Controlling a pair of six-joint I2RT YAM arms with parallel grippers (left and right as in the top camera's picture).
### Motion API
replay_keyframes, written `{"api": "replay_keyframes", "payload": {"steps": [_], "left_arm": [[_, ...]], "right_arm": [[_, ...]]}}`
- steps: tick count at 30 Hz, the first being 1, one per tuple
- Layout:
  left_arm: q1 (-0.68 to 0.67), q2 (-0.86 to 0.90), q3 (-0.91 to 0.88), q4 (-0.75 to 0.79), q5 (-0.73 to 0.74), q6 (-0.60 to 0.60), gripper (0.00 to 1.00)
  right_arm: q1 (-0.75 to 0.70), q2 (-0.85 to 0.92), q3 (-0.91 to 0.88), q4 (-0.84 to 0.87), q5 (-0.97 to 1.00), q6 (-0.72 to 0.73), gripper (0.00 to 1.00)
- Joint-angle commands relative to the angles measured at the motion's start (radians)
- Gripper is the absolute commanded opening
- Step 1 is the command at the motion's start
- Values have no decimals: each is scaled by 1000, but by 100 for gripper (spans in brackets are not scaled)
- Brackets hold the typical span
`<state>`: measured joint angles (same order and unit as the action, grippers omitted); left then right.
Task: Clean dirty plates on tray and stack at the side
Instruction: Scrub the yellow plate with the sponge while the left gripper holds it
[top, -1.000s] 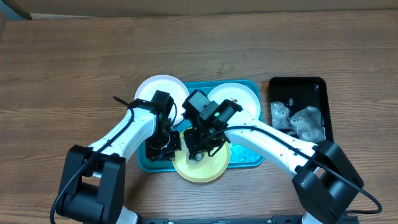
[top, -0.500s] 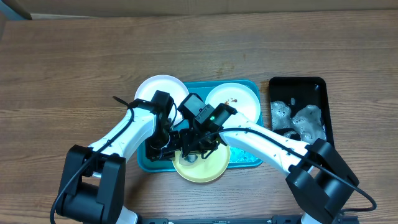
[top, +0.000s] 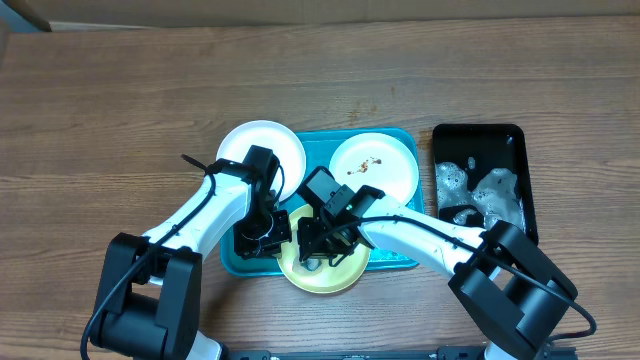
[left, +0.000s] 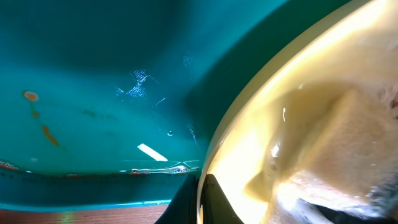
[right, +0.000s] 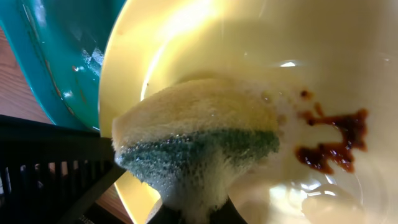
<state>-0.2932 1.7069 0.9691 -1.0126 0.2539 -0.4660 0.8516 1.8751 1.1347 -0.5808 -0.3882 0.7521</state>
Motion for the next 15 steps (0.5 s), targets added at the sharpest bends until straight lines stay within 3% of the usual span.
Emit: {"api": "replay_keyframes", "payload": {"steps": [1,15], "left_arm": [[-2,8,-5,4,2,-14,4],[-2,8,-5,-8,2,-14,4]], "right_arm": [[3,2,-46,22,13,9,4],[-49,2,-61,-28,360,0,4]]}}
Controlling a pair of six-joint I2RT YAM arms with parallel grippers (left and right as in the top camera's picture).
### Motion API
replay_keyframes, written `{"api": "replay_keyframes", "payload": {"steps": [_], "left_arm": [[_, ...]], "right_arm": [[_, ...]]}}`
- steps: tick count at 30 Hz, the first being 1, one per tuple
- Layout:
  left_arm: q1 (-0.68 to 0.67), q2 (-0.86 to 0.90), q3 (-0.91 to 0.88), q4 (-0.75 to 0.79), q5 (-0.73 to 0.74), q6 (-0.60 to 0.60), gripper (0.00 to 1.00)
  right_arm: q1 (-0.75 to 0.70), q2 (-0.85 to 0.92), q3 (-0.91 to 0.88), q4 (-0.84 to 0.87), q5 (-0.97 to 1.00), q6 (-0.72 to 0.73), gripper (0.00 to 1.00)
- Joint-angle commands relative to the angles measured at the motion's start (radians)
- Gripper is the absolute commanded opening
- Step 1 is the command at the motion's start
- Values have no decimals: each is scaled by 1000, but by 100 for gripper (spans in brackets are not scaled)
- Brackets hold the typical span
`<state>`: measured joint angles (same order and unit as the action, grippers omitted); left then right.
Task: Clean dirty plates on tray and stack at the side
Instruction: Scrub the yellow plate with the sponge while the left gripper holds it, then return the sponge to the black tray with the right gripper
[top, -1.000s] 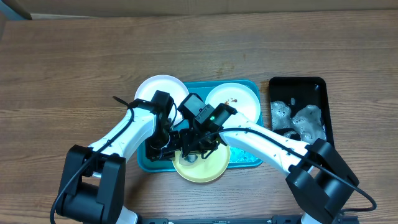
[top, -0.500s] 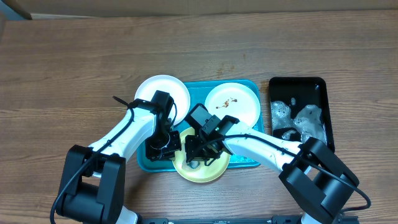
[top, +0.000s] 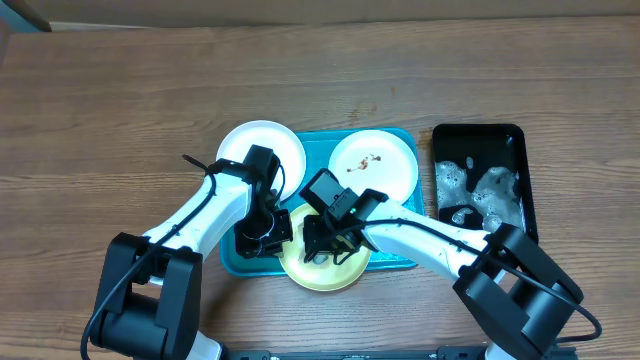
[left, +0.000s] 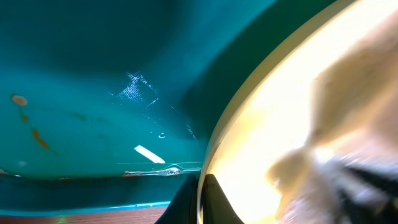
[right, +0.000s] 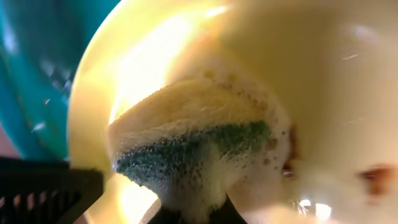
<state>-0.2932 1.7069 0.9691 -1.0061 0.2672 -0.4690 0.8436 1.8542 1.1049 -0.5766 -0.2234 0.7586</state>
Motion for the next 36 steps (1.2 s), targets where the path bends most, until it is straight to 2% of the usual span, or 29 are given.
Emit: {"api": "replay_keyframes", "payload": {"steps": [1,8,17,22,29,36], "left_arm": [[-2,8,-5,-14,-11,-11,4],[-2,8,-5,-14,-12,-10,4],[-2,6,-5,-18,-16,-11,4],[-2,-10,-5,-29,-66,-51,4],[-2,-27,-5,-28,-68,-52,4],[-2,-65,-5,-11,-69,-52,4]], "right_arm": [[-48,23,-31,-43,203,-7,4],[-94,23,-31,-104,216,-34,4],[-101,20,-11,-267,211,-86,4],[-101,-5,48,-332,229,-105,4],[-101,-107,142,-385,230,-132,4],[-133,-288,161,-387,235,-139,4]]}}
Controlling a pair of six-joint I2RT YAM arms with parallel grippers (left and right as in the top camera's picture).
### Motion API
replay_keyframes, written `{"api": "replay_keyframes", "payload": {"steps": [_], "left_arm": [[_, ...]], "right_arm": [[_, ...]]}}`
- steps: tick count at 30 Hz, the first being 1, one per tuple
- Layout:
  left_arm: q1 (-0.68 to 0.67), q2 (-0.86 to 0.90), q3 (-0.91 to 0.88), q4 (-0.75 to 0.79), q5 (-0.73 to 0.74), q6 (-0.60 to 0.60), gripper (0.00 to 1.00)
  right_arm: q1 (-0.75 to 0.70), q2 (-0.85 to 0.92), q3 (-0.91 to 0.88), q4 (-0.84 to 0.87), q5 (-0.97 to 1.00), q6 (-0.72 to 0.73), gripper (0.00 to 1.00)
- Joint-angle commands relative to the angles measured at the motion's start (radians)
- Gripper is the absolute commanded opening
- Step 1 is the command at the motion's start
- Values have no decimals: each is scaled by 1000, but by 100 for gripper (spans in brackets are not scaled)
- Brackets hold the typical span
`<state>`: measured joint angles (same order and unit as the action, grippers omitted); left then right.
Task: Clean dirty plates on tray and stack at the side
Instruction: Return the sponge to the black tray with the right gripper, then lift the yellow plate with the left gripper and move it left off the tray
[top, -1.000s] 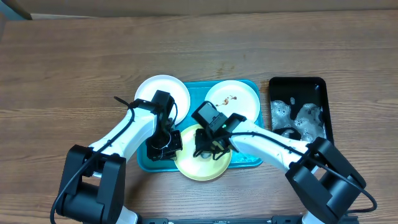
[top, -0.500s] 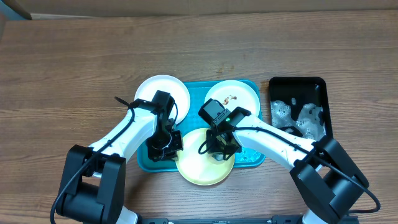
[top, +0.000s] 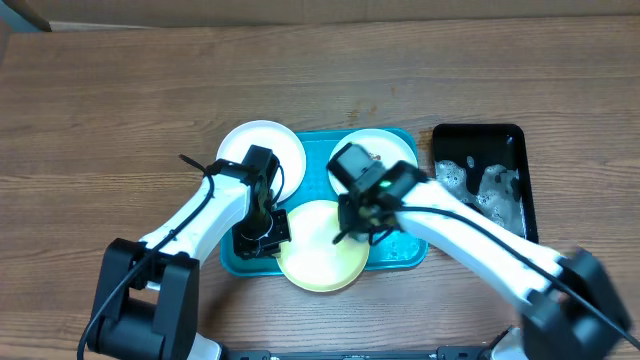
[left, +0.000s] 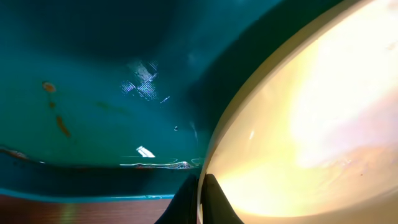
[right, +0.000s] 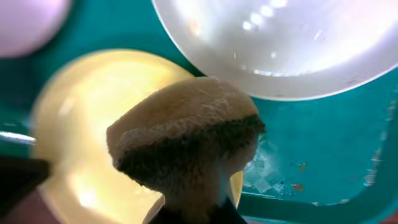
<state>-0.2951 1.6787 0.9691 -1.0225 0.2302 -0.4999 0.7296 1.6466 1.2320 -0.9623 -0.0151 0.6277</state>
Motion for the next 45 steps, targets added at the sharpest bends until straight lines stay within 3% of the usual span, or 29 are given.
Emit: {"api": "replay_keyframes", "payload": {"steps": [1,8,17,24,35,45], "left_arm": [[0,-45,-5,7,-33,-21,4],[0,-126,-5,-7,-109,-48,4],[-2,-262,34,-124,-297,-111,4],[-45,-348,99,-184,-478,-176,4],[-335,-364,161,-204,-866,-294,4],[-527,-364,161,-159,-1191,-285,4]], "right_arm": [[-26,-102,34,-5,35,-8,4],[-106,-188,34,-82,83,-34,4],[-336,-186,32,-232,229,-39,4],[-516,-171,32,-203,223,-247,4],[-585,-161,31,-203,216,-289,4],[-585,-161,31,-198,216,-289,4]]}}
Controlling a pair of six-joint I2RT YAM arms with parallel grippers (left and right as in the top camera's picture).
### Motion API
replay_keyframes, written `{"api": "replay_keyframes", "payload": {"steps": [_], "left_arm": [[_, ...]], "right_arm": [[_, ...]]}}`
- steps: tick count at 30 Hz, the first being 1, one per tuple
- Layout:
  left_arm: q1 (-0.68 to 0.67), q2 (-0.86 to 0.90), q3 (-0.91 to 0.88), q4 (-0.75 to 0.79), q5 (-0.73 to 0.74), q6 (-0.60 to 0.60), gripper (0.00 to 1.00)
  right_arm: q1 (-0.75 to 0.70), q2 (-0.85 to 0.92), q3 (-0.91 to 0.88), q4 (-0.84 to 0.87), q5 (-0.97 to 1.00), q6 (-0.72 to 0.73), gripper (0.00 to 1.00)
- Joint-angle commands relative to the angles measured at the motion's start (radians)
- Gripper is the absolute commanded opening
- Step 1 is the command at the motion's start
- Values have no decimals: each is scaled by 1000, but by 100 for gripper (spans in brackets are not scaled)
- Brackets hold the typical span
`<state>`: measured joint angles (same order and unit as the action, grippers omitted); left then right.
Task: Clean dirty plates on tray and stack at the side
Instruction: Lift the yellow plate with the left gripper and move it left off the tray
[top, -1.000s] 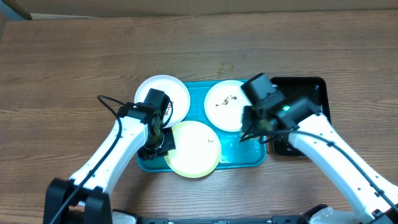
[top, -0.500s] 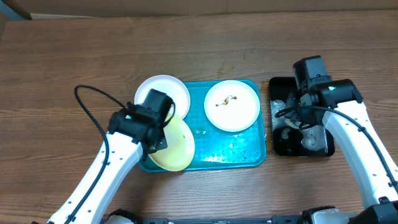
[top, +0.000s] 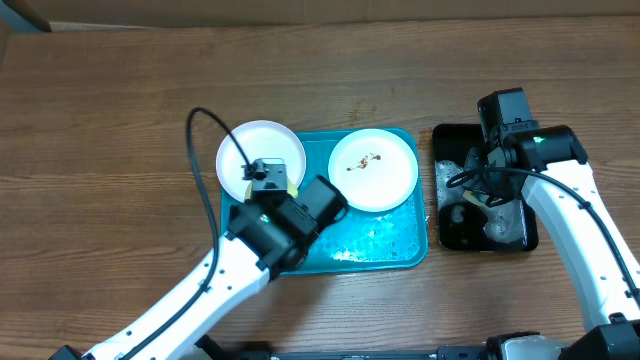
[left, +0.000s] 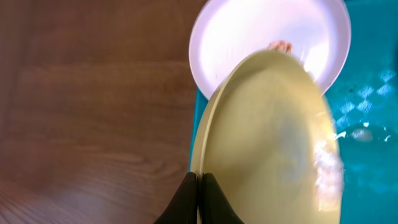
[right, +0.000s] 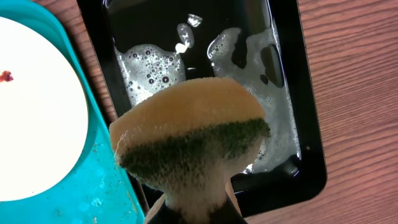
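Note:
My left gripper (left: 200, 190) is shut on the rim of the yellow plate (left: 267, 137). It holds the plate tilted, off the teal tray (top: 375, 238), over the edge of a white plate (top: 250, 150) at the tray's left corner. A second white plate (top: 373, 170) with a brown stain lies in the tray's back right. My right gripper (right: 196, 214) is shut on the yellow-and-green sponge (right: 189, 134) and hangs above the black tray (right: 283, 81) of soapy water.
The black tray (top: 478, 131) stands just right of the teal tray, foam in its middle. Wet streaks mark the teal tray's floor. Brown wooden table (top: 120, 100) lies all round; my left arm (top: 230, 270) reaches in from the front over the tray's left corner.
The yellow plate was flat in the tray's front with my left gripper on its rim; now it is raised and carried left to the white plate. The sponge has gone from over the teal tray to over the black tray.
The sponge was pressed on the yellow plate beside a brown stain, then over the stain. Then the sponge was off the plate, which showed no stain. Now the plate is held up by the side plate and the sponge is over the soapy tray.

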<state>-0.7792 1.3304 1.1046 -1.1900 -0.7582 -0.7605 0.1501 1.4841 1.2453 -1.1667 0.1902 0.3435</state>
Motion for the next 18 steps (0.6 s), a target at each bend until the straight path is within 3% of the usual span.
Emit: {"api": "replay_keyframes", "payload": {"steps": [1,9,12,18], "left_arm": [[-60,-16,26,15,-240,-18,4],[-141,-15,26,229,-318,265,4],[-140,-15,26,245,-297,270,4],[-118,-16,26,220,-90,194,4]], "right_arm": [[-6,1,17,6,11,-5,4],[-6,1,17,5,11,-5,4],[-6,1,17,4,11,-4,4],[-6,1,17,2,11,-4,4]]}}
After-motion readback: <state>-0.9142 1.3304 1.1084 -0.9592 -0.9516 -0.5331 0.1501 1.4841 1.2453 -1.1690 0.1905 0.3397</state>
